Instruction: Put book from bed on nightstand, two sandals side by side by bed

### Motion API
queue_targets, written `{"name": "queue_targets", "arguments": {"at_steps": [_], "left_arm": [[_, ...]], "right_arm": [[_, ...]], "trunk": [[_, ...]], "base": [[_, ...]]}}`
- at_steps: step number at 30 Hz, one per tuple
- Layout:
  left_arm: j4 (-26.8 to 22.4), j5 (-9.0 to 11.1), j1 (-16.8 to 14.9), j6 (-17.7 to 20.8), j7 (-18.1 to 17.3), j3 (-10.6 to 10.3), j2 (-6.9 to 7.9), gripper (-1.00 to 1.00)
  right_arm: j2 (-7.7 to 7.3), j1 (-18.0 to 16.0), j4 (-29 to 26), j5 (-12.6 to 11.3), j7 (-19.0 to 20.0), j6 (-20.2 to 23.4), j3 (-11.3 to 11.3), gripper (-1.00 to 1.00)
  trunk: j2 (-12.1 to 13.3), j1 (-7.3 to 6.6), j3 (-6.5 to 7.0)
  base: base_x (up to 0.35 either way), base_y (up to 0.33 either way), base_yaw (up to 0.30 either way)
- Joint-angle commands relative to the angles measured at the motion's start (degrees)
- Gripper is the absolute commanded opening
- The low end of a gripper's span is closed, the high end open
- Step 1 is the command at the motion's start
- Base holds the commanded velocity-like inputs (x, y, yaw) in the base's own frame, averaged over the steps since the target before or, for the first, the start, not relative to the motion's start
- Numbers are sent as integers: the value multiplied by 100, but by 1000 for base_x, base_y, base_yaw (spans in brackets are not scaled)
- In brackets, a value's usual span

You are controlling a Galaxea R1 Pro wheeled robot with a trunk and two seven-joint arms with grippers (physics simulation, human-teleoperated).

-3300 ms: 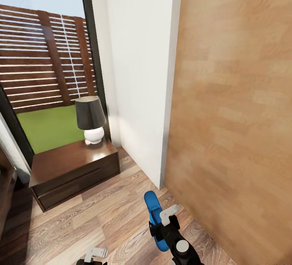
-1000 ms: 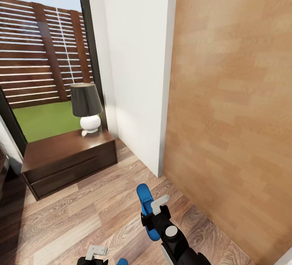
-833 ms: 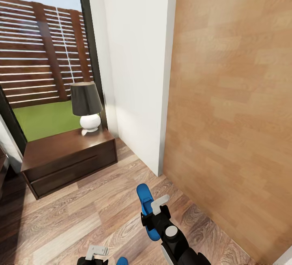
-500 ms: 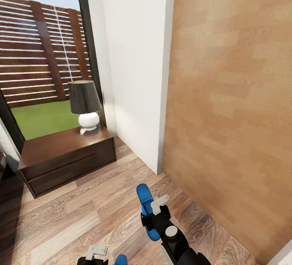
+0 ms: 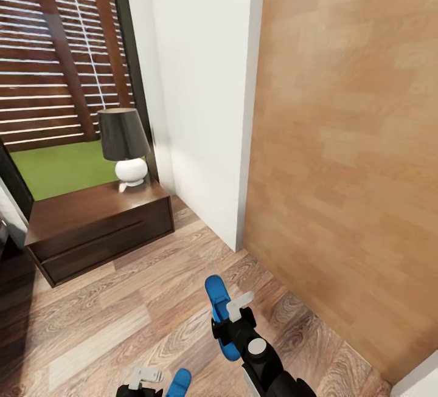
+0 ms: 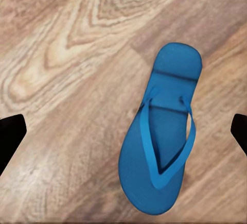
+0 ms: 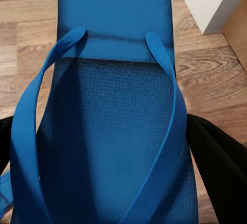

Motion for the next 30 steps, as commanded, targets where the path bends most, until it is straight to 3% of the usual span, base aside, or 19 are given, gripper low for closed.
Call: {"name": "queue_targets", "arguments": {"at_steps": [1, 11, 23, 30], "left_arm": [[1, 19, -3, -10, -4, -35, 5, 100], [1, 18, -2, -10, -4, -35, -64, 100], [-11, 18, -8, -10, 12, -36, -248, 100], [-168, 18, -44, 31, 44, -43, -268, 100]], "right_arm": [[-2, -4, -6, 15, -28, 36, 12, -100], [-3, -4, -6, 15, -28, 37, 12, -100], [-4, -4, -6, 15, -35, 35, 12, -100], [-1, -4, -6, 8, -31, 35, 12, -100]], "trunk": [[-4, 1, -28], [-17, 27, -249], [-33, 58, -515], [-43, 76, -670]], "base": [[0, 0, 0], [0, 0, 0], [0, 0, 0], [0, 0, 0]]}}
